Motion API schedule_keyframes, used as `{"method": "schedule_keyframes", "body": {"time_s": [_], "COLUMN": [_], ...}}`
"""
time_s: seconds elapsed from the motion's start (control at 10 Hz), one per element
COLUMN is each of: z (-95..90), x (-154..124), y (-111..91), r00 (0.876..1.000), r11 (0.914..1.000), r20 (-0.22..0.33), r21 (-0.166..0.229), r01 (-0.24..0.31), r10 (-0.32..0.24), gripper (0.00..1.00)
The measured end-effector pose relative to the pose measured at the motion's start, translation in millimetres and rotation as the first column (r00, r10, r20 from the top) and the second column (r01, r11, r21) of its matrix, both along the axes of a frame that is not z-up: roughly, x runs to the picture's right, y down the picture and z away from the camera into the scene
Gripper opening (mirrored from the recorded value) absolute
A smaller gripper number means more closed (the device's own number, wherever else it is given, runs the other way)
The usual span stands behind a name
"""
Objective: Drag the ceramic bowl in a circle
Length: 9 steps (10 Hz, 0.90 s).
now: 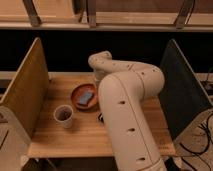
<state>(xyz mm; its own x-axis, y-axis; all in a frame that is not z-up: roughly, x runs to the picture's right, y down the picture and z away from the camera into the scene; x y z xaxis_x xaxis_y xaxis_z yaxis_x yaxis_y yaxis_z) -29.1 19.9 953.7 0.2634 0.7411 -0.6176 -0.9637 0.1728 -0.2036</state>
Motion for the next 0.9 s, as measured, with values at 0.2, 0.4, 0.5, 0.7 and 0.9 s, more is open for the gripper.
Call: {"method": "schedule_keyframes", "body": {"time_s": [0.2,0.4,0.5,0.7,0.9], "z": [0.0,0.0,0.0,0.0,-0.1], "x": [0.0,0.0,0.1,0.0,0.0], "y": [0.0,0.0,0.0,0.0,-0.1], "r00": [1.0,1.0,1.0,1.0,1.0], "r11": [1.0,1.0,1.0,1.0,1.0], "r20": [0.0,0.0,0.0,0.0,0.0], "r21": [0.0,0.0,0.0,0.0,0.0], "r01": [0.0,0.0,0.0,0.0,0.0], "r10": [0.0,0.0,0.0,0.0,0.0], "gripper": [0.44,0.64,0.72,0.8,0.8]}}
